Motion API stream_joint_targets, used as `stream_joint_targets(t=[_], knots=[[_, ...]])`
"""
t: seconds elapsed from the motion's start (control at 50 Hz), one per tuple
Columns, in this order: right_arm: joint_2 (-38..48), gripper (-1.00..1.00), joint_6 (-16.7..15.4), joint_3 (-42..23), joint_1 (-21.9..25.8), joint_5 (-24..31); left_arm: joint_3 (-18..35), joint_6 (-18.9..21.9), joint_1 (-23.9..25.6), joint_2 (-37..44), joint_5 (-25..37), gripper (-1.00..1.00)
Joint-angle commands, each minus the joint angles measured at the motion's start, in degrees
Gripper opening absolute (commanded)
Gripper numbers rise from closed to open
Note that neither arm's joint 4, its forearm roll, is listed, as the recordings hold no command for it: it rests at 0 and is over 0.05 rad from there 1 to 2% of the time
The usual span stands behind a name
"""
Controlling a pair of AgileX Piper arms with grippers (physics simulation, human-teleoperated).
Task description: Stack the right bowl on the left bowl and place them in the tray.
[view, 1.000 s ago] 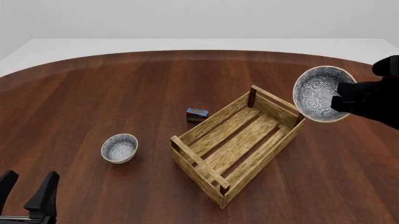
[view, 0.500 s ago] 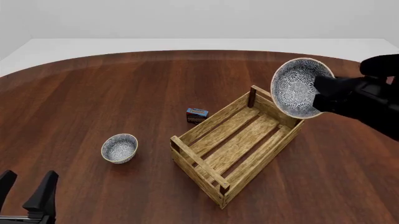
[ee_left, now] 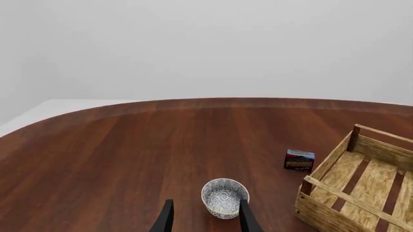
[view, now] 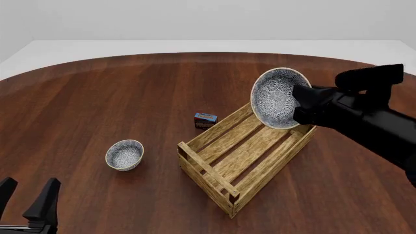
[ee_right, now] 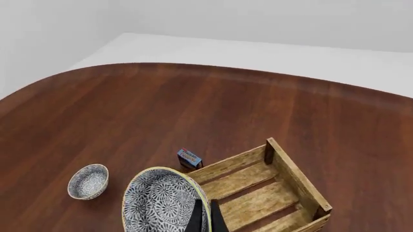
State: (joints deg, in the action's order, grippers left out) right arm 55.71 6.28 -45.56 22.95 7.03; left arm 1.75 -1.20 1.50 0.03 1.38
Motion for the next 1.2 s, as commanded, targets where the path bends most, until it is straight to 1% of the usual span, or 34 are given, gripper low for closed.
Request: stream_joint_targets(t=[0.02,0.08,0.26,0.34,0.52,0.7,0.72,0.76,0.82,0.94,1.02,1.06,1.1,1.2], knots=[[1.9,-1.0,0.5,-0.4,4.5,-2.7,0.3,0.1,0.1,0.0,0.1,1.0],[1.8,-1.0,1.2,-0.2,5.2,-3.2,0.3,0.1,0.2,0.0,0.1,1.0],[3.8,-1.0,2.0,1.5,7.5,-7.1,0.2,0.1,0.0,0.0,-0.1,1.0],[4.8,-1.0,1.4,0.7,7.7,-7.3,0.0,0.3,0.0,0.0,-0.2,1.0],[5.9,-1.0,1.2,1.1,9.0,-8.4,-0.3,0.2,-0.3,0.0,-0.4,1.0],[6.0,-1.0,1.1,0.9,9.1,-8.5,0.1,0.1,1.1,0.1,-0.2,1.0],[6.1,-1.0,0.9,0.8,9.1,-8.5,0.2,-0.2,1.8,0.1,-0.3,1.0],[6.3,-1.0,0.9,0.8,9.2,-8.6,0.5,0.7,2.4,0.2,0.1,1.0],[7.0,-1.0,0.6,0.9,9.5,-9.0,1.4,0.9,4.6,0.2,0.7,1.0],[7.6,-1.0,0.4,0.8,9.9,-9.3,4.2,1.9,8.0,1.9,0.0,1.0],[8.2,-1.0,0.3,0.8,9.8,-9.6,5.9,2.8,9.8,4.3,-1.2,1.0],[8.5,-1.0,0.3,0.8,10.0,-9.8,6.6,2.4,12.7,7.7,-3.2,1.0],[8.6,-1.0,0.2,0.8,10.1,-9.8,7.4,3.5,14.1,8.7,-3.9,1.0],[8.7,-1.0,0.1,0.8,10.1,-9.8,8.8,4.2,16.7,12.3,-6.0,1.0]])
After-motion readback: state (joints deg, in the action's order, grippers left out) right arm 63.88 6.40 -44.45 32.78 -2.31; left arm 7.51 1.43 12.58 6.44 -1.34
